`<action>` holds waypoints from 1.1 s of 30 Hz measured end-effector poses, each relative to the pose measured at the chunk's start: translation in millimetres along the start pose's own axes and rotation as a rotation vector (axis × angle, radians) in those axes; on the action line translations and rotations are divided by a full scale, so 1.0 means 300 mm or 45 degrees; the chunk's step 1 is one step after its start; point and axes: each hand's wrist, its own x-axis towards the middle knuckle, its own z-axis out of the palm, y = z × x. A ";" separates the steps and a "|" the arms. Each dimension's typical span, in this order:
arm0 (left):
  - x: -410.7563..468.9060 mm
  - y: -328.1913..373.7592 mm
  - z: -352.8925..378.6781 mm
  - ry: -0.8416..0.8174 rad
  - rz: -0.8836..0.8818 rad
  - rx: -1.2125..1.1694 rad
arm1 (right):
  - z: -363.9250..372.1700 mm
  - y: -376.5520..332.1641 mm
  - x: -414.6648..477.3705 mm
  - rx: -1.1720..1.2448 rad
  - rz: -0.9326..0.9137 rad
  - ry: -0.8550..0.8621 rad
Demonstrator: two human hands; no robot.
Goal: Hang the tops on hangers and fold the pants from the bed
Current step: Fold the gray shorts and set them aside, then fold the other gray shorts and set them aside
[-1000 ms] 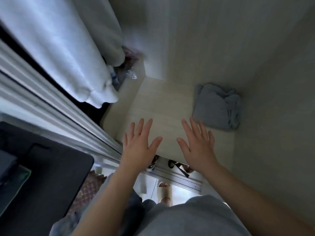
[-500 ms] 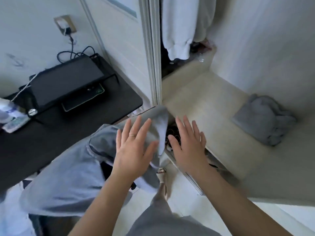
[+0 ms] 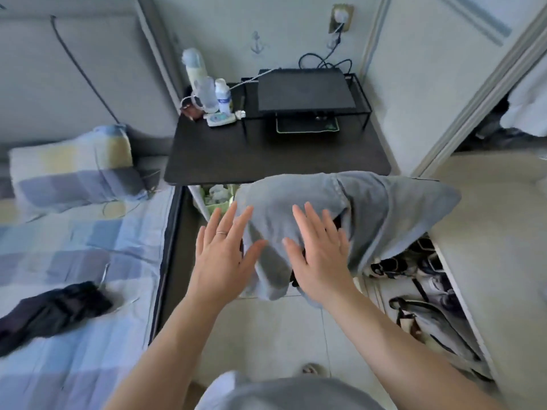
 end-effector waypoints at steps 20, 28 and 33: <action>-0.999 -1.290 -0.701 0.347 -1.098 0.086 | 1.130 -1.232 -0.279 -0.212 -0.880 -0.784; -1.319 -1.412 -0.720 0.486 -1.646 0.042 | 1.417 -1.473 -0.374 -0.322 -1.280 -1.093; -1.383 -1.429 -0.731 0.565 -1.860 0.021 | 1.526 -1.610 -0.392 -0.319 -1.445 -1.243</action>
